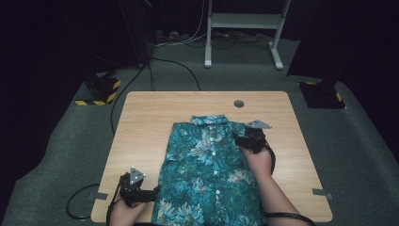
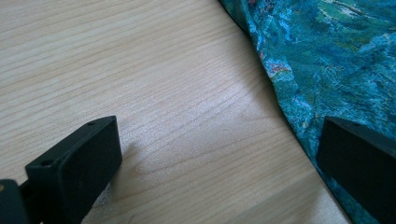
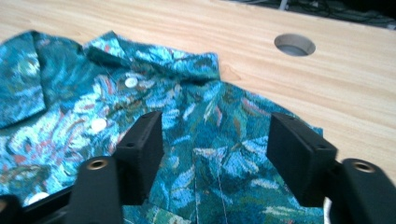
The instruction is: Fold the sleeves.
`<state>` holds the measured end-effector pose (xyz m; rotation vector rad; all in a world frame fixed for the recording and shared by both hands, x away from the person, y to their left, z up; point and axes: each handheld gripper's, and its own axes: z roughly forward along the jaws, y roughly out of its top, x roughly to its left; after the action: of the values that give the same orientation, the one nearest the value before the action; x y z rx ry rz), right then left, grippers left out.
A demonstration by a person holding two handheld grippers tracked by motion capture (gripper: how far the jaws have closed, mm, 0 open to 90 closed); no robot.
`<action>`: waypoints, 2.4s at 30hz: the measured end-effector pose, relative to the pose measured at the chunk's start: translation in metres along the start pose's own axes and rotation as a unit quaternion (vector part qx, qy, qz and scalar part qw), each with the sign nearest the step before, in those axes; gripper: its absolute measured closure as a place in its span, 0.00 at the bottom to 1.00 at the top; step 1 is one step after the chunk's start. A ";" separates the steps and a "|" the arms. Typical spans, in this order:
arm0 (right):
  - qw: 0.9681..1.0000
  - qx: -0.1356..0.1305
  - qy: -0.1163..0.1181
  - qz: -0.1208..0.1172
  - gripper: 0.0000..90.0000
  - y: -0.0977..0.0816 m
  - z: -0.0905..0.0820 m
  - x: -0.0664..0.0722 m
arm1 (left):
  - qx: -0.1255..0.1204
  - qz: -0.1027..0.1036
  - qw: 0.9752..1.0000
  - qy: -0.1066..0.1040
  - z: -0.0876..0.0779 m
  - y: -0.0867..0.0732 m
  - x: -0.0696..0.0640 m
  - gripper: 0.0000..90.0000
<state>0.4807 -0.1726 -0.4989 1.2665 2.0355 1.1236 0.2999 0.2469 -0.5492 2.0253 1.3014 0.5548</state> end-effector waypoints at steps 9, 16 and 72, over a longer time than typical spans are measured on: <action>1.000 -0.014 0.019 0.007 0.14 0.004 -0.008 0.000 | 0.000 0.000 1.000 0.000 0.000 0.000 0.000 0.00; 0.999 -0.018 0.030 0.003 0.04 0.004 -0.012 -0.001 | 0.000 0.000 1.000 0.000 0.000 0.000 0.000 0.00; 0.999 -0.026 0.025 -0.004 0.00 -0.049 -0.077 -0.023 | 0.000 0.000 1.000 0.000 0.000 0.000 0.000 0.00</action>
<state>0.4093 -0.2338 -0.4992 1.2140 2.0311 1.2076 0.2999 0.2469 -0.5492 2.0257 1.3010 0.5555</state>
